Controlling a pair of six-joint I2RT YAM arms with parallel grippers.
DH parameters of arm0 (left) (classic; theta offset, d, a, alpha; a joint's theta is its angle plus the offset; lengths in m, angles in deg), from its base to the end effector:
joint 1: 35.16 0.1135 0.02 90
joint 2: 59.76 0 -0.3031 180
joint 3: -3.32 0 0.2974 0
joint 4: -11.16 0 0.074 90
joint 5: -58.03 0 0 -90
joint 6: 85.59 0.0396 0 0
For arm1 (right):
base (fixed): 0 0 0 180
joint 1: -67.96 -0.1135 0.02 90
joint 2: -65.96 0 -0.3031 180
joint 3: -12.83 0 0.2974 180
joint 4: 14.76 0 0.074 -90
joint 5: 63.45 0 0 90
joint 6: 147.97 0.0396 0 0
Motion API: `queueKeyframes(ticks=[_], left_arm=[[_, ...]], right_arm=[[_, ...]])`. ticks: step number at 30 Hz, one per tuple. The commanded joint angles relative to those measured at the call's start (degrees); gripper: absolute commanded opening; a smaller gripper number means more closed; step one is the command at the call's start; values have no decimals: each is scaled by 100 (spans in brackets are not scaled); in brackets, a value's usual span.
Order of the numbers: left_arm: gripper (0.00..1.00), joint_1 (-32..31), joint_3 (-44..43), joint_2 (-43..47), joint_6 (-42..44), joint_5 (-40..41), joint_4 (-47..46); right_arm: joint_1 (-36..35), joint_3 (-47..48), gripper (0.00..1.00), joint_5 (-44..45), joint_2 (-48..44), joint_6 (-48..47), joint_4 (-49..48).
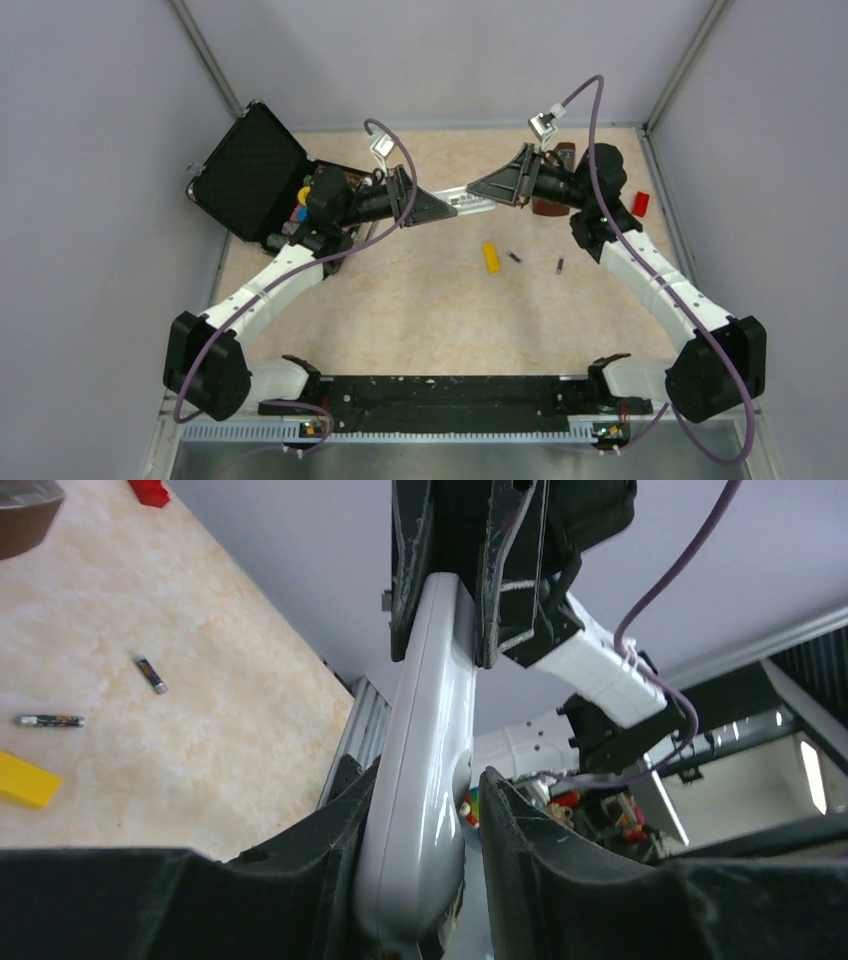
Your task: Load the batteries into the remote control
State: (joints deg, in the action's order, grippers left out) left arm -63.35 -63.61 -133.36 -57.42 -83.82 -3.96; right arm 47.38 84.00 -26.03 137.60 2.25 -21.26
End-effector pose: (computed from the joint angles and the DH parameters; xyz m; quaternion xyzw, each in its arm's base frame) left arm 0.2737 -0.1820 0.3842 0.1470 0.6580 -0.6835 0.2796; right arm 0.2880 0.1417 0.4090 -0.1064 0.6758 0.6576 0.3155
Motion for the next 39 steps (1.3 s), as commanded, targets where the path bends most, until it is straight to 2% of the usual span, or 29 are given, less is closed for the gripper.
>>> queueKeyframes(ticks=[1,4,8,10,18,19,20,23,24,27,30,32,37,39], left_arm=[[46,176,303,364,-720,783,-965],[52,257,457,528,-740,1049,-984],[48,279,448,611,-589,1231,-756],[43,280,460,590,-573,1241,-751],[4,280,334,334,-599,1189,-819],[0,279,316,303,-596,1157,-829],[0,278,297,279,-578,1142,-826],[0,286,215,283,-329,1209,-486],[0,280,150,315,-130,1283,-195],[0,280,-69,433,646,1696,1055],[0,280,-165,573,1053,1998,1743],[0,279,-179,618,1145,2122,1987],[0,280,-149,626,1262,2216,2161],[0,281,-189,604,1263,2206,2213]], right_arm=[[-3,-172,0,624,-142,556,-721],[1,-146,0,541,-78,574,-719],[-1,-154,0,612,-16,624,-648],[1,-121,2,596,47,650,-620],[-1,215,10,348,314,339,-26],[-5,249,13,335,343,294,56],[4,282,20,327,368,228,156],[54,372,60,448,358,-33,683],[106,363,68,514,322,-116,793],[389,352,78,613,204,-268,1226],[716,310,79,580,72,-394,1690],[780,382,75,690,-15,-766,2210],[734,545,53,1018,-77,-1617,3085],[588,565,49,1229,-145,-1649,3168]])
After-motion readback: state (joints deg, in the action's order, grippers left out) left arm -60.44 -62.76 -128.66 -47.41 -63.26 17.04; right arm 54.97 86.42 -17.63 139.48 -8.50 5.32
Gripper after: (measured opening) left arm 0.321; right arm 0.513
